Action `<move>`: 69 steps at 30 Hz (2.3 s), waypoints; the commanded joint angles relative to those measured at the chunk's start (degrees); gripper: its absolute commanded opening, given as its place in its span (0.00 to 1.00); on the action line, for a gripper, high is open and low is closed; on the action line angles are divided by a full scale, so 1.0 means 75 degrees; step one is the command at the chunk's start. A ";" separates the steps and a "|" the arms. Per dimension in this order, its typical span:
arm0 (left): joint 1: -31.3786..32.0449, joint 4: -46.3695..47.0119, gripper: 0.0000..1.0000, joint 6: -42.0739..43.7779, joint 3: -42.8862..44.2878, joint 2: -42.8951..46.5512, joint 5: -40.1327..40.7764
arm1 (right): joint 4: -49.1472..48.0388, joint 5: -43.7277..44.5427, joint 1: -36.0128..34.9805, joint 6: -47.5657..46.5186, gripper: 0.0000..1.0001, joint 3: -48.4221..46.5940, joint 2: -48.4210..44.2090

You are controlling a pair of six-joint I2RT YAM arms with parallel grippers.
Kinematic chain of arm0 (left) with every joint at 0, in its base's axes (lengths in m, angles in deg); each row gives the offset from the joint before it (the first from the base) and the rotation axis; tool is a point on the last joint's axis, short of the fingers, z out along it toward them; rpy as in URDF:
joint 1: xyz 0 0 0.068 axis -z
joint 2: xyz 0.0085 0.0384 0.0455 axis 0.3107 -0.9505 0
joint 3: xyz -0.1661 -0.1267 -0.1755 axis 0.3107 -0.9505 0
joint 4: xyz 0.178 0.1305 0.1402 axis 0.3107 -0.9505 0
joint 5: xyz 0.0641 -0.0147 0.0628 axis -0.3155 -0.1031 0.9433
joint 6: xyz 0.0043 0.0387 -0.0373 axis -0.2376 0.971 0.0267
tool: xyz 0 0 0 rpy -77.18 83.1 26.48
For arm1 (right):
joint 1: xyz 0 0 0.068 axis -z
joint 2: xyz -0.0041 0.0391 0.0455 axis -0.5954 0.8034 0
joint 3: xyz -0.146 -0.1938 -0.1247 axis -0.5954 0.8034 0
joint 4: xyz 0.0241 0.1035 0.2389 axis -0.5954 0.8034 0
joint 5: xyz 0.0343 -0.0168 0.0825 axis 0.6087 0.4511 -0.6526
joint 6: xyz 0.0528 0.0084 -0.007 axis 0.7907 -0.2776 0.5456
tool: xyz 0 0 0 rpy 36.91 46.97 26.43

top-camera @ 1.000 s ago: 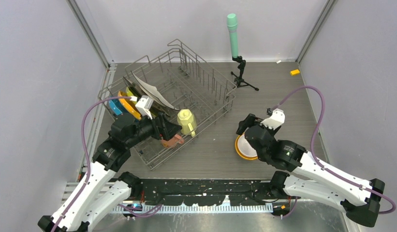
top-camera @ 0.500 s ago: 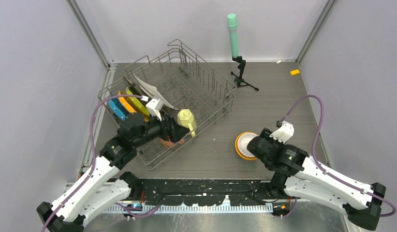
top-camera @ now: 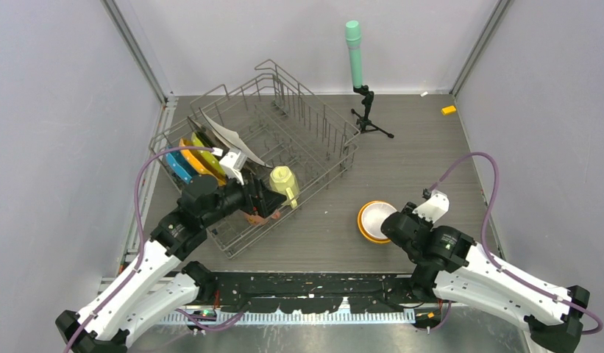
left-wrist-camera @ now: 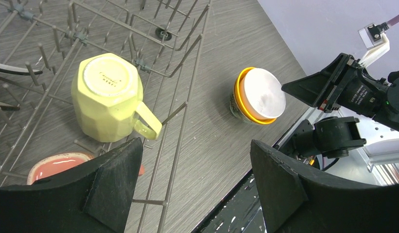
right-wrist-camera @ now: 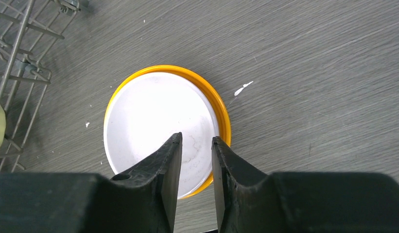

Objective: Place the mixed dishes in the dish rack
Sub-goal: Pick up the bowl from the center of the board.

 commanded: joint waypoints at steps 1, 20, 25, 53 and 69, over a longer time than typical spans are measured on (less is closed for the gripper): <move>0.0016 0.0407 0.84 0.0025 -0.0077 0.0179 0.0139 | -0.0192 0.0069 -0.0010 0.0494 0.35 0.0070 0.0303; 0.0020 0.0152 0.85 0.0048 -0.0248 0.0561 0.0397 | -0.0098 0.0172 -0.0010 0.0624 0.37 -0.0018 0.0549; 0.0015 0.0128 0.85 0.0082 -0.0233 0.0580 0.0422 | -0.0196 0.0053 -0.0009 0.0755 0.37 0.0082 0.0693; 0.0016 0.0163 0.86 0.0051 -0.0248 0.0622 0.0421 | -0.0521 -0.0035 -0.0007 0.0898 0.34 0.0378 0.0576; 0.0017 0.0230 0.86 0.0043 -0.0292 0.0555 0.0432 | -0.0984 -0.0161 -0.0003 0.0910 0.25 0.0619 0.1025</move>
